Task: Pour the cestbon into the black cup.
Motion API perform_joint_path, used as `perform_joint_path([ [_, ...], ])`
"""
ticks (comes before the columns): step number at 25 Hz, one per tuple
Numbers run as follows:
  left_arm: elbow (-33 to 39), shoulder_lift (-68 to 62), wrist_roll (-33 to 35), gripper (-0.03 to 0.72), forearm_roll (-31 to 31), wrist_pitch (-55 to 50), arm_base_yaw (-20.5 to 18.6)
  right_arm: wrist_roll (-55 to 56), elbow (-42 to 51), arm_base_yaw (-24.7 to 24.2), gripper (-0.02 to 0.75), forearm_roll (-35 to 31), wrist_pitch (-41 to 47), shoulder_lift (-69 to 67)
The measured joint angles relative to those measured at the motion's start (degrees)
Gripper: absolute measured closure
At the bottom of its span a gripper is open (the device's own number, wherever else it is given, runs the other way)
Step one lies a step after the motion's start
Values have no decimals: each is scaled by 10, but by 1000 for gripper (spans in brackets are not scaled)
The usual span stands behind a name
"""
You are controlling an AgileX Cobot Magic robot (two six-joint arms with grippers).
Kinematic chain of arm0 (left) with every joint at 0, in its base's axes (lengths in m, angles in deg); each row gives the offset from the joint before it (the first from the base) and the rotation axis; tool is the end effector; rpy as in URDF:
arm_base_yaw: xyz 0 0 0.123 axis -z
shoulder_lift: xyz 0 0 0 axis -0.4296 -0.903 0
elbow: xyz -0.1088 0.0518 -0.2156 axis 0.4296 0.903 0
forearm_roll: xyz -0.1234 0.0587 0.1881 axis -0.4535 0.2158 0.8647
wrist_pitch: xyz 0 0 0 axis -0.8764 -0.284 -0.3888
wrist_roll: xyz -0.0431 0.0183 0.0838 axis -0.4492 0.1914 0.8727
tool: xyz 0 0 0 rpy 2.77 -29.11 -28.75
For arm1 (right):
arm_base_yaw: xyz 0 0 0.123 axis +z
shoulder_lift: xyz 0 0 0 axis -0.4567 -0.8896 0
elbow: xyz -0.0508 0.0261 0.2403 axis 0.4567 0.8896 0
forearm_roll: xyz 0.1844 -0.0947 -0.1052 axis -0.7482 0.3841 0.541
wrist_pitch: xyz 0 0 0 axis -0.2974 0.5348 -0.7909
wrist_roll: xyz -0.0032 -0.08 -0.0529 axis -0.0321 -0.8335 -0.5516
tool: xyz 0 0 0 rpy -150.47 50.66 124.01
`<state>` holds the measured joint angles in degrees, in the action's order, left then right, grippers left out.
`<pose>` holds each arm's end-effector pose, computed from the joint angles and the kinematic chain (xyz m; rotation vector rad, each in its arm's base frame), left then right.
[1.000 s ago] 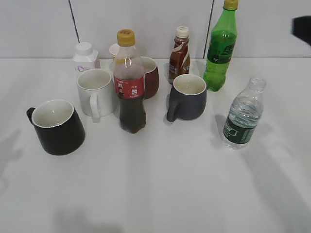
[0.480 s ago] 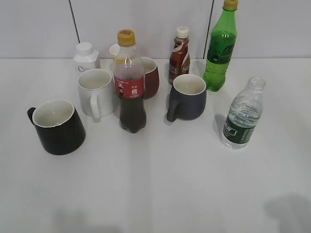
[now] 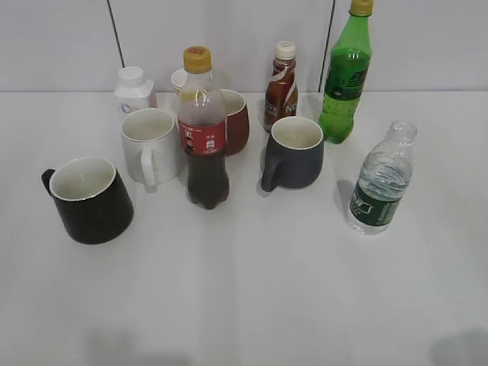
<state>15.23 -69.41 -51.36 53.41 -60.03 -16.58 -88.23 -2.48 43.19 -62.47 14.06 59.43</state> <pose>0.0169 0.0014 0.2715 0.0908 2.0228 -0.0812 0.0313 -0.0033 0.2703 -0.3341 2.2073 -0.0299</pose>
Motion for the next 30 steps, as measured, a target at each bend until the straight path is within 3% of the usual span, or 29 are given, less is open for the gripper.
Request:
perform_joint_path([
  [1,1,0,2,267,-1,3,0,0,32,0,148,-20,-72,28],
  [9,1,0,5,302,-3,5,0,1,33,-6,148,-21,-79,26],
  [17,1,0,5,387,-4,7,-51,2,34,-127,148,-20,-80,85],
  [30,1,0,5,447,-5,7,-52,2,34,-131,148,-19,-81,87],
])
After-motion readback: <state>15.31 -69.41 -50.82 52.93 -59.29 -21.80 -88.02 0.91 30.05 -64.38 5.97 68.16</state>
